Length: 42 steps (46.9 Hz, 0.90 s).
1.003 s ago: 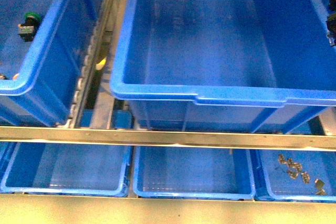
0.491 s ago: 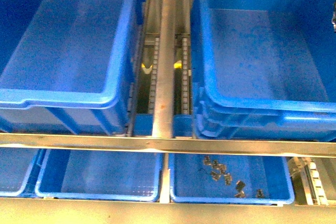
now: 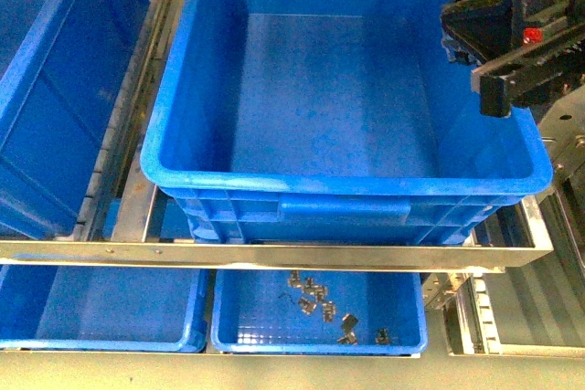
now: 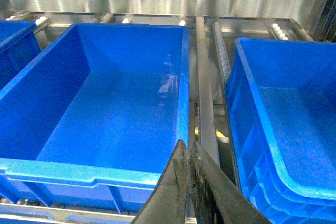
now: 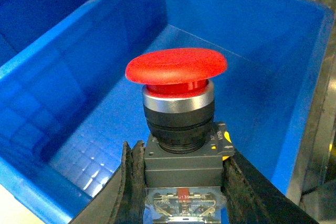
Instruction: Pick red and yellow buttons and place in box
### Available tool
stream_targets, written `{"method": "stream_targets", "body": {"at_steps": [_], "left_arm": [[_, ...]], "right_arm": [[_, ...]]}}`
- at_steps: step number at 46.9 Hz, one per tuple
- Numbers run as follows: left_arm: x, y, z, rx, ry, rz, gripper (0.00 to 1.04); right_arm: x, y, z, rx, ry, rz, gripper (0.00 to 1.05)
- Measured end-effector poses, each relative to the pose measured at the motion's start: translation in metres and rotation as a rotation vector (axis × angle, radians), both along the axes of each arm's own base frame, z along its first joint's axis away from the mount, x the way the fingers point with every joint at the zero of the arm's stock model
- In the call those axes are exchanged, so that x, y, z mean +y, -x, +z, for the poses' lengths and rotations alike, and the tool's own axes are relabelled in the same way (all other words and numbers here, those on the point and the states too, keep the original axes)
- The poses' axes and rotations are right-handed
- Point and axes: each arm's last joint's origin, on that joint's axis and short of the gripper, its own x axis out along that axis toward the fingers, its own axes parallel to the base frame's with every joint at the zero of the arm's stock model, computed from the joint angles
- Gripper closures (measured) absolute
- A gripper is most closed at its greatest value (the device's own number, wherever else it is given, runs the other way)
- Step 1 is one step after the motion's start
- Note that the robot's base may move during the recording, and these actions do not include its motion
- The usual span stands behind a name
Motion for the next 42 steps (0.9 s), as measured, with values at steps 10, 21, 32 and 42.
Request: {"method": "stream_targets", "body": {"at_steps": [10, 21, 32, 42], "left_arm": [[0.000, 0.000, 0.000, 0.000, 0.000, 0.002, 1.02], [0.000, 0.000, 0.000, 0.000, 0.000, 0.000, 1.02], [0.000, 0.000, 0.000, 0.000, 0.000, 0.005, 1.02], [0.000, 0.000, -0.001, 0.168, 0.066, -0.072, 0.95]], "right_arm": [[0.012, -0.004, 0.005, -0.011, -0.008, 0.044, 0.72], [0.004, -0.007, 0.003, -0.008, -0.008, 0.018, 0.72], [-0.004, -0.019, -0.009, 0.022, -0.004, 0.023, 0.72], [-0.015, -0.089, -0.023, 0.032, 0.084, 0.002, 0.72]]}}
